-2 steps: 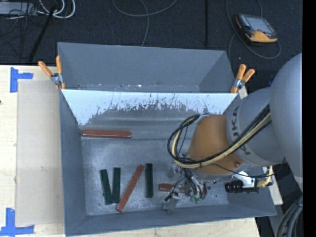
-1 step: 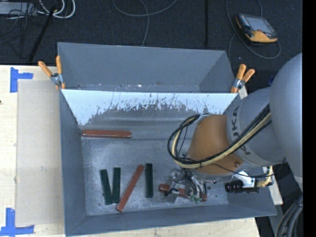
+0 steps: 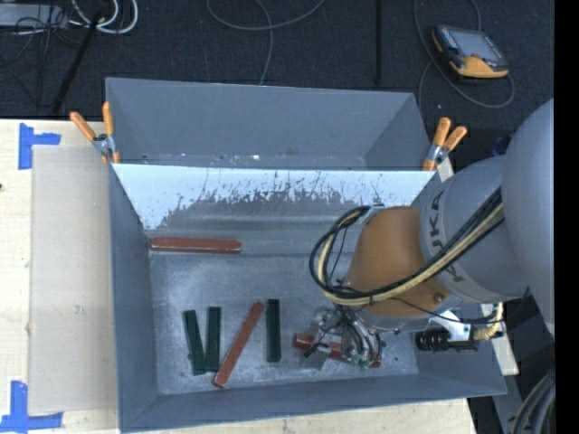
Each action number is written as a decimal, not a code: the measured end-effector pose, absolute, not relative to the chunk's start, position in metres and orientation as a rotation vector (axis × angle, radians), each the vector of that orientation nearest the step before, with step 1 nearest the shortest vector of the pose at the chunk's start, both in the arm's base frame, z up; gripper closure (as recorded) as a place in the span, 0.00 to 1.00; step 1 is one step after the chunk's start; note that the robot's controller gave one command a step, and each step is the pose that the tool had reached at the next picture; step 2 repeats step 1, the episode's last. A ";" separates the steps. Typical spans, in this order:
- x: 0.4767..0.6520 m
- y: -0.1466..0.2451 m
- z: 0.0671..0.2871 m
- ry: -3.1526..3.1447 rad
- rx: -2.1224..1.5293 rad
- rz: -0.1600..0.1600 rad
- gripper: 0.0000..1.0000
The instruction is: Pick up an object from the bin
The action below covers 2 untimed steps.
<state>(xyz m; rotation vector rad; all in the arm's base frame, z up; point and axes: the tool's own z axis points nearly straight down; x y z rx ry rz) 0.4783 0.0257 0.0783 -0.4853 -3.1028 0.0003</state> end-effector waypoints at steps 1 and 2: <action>0.479 0.025 0.130 -3.108 -0.482 -0.001 1.00; 0.479 0.025 0.130 -3.108 -0.482 -0.001 1.00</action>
Offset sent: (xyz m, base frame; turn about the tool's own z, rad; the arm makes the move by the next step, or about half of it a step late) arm -0.0001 0.0000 0.0499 0.0000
